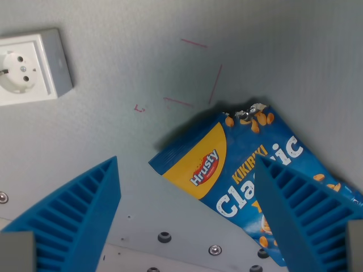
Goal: Move in base negative y
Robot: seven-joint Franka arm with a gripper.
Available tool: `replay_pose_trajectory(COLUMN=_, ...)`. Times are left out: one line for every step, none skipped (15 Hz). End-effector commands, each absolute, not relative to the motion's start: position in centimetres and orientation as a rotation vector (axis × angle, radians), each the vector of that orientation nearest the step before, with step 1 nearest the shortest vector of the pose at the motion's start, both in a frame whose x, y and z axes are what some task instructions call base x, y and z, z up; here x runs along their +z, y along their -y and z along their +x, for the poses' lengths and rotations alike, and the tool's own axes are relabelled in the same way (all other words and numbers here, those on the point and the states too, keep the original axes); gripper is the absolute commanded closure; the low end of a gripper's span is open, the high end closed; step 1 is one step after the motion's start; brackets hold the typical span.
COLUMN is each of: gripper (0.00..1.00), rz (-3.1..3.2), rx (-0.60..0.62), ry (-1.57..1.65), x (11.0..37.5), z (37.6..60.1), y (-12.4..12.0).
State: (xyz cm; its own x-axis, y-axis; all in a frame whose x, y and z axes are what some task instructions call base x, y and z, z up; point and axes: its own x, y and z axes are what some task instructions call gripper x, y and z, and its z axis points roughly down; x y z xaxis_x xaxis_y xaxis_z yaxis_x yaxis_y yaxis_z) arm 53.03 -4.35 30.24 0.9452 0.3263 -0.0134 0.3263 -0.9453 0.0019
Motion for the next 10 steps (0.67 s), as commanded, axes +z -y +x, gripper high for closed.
replay_pose_trajectory(gripper=0.0, rz=3.094, rx=-0.014, ry=-0.519, x=30.4, z=52.9, y=4.9)
replay_pose_trajectory(gripper=0.0, rz=3.094, rx=-0.014, ry=-0.519, x=30.4, z=52.7, y=5.5)
replay_pose_trajectory(gripper=0.0, rz=3.094, rx=-0.014, ry=-0.519, x=30.4, z=52.6, y=6.1)
replay_pose_trajectory(gripper=0.0, rz=3.094, rx=-0.014, ry=-0.519, x=30.4, z=52.5, y=6.7)
replay_pose_trajectory(gripper=0.0, rz=3.094, rx=-0.014, ry=-0.519, x=30.4, z=52.3, y=7.3)
replay_pose_trajectory(gripper=0.0, rz=3.094, rx=-0.014, ry=-0.519, x=30.4, z=52.2, y=7.8)
replay_pose_trajectory(gripper=0.0, rz=3.094, rx=-0.014, ry=-0.519, x=30.4, z=52.0, y=8.4)
replay_pose_trajectory(gripper=0.0, rz=3.094, rx=-0.014, ry=-0.519, x=30.4, z=51.9, y=9.0)
replay_pose_trajectory(gripper=0.0, rz=3.094, rx=-0.014, ry=-0.519, x=30.4, z=51.8, y=9.6)
replay_pose_trajectory(gripper=0.0, rz=3.094, rx=-0.014, ry=-0.519, x=30.4, z=51.6, y=10.1)
